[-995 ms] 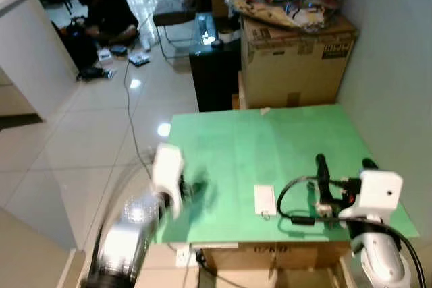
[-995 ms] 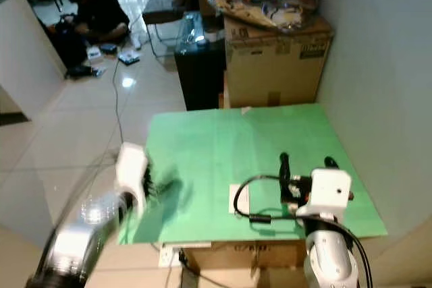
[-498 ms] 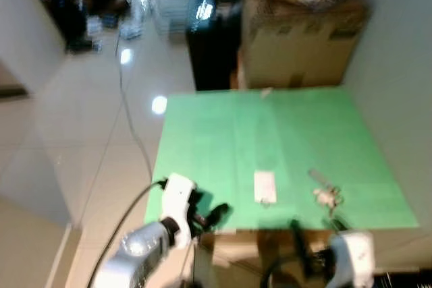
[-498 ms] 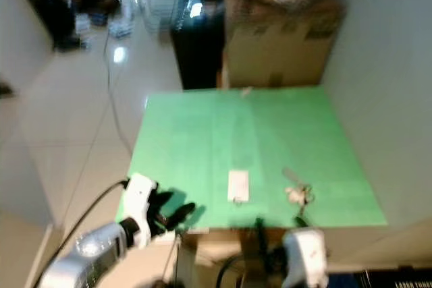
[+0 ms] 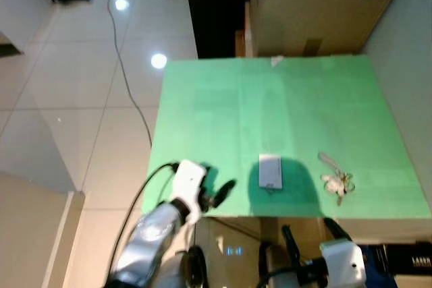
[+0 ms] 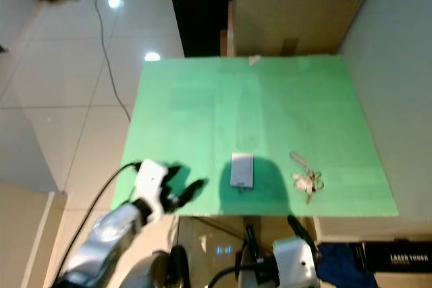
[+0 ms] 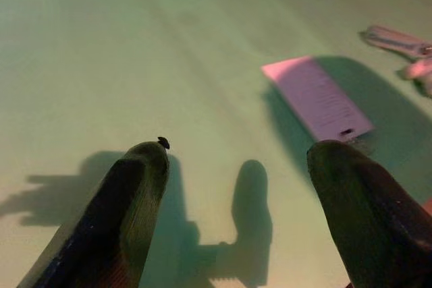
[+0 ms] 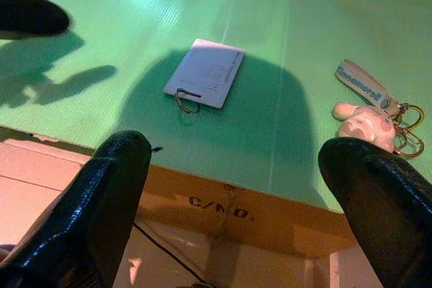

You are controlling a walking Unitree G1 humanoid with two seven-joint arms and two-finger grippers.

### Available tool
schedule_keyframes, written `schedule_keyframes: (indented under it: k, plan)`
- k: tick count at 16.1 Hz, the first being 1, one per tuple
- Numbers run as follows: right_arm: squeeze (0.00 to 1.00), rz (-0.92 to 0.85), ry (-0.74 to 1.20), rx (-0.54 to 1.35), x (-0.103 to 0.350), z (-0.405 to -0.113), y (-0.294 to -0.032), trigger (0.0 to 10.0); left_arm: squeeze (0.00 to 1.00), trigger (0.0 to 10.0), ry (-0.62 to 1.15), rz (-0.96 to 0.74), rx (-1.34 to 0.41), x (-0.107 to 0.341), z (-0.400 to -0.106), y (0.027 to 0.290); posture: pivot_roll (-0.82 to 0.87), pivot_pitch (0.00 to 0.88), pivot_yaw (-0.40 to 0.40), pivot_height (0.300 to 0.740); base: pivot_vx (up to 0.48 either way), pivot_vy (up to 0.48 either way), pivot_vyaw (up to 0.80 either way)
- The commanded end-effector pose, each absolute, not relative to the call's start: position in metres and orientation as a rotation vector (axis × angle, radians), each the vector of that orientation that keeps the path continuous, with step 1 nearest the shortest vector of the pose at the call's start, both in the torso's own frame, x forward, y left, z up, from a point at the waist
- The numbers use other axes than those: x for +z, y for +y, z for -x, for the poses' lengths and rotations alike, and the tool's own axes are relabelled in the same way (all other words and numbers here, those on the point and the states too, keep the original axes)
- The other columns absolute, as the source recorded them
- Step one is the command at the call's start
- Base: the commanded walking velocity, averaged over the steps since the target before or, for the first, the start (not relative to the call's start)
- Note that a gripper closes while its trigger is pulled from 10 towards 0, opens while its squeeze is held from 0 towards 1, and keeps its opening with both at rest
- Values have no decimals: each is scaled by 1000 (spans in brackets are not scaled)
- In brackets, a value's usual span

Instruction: Hang keys on a hook

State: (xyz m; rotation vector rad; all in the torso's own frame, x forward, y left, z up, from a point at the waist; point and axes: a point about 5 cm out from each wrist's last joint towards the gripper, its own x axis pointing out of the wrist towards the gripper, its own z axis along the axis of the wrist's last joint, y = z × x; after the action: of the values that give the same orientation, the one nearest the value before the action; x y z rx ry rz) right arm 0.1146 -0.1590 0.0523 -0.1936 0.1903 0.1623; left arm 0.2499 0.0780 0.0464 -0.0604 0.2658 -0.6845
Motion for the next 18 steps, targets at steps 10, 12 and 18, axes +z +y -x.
schedule_keyframes:
  k: [10, 12, 18]
  plan:
    - [0, 186, 156, 107, 65, -128, -151, 10000, 0, 10000, 251, 109, -731, 36, -224, 50, -259, 295, 123, 726, 0, -48, 0]
    - [0, 189, 161, 107, 65, -128, -152, 10000, 0, 10000, 242, 98, -686, 34, -229, 58, -263, 287, 116, 726, 0, -240, 0]
    - [0, 207, 166, 114, 62, -135, -161, 10000, 0, 10000, 252, 63, -507, 31, -241, 82, -243, 264, 96, 726, 0, -240, 0]
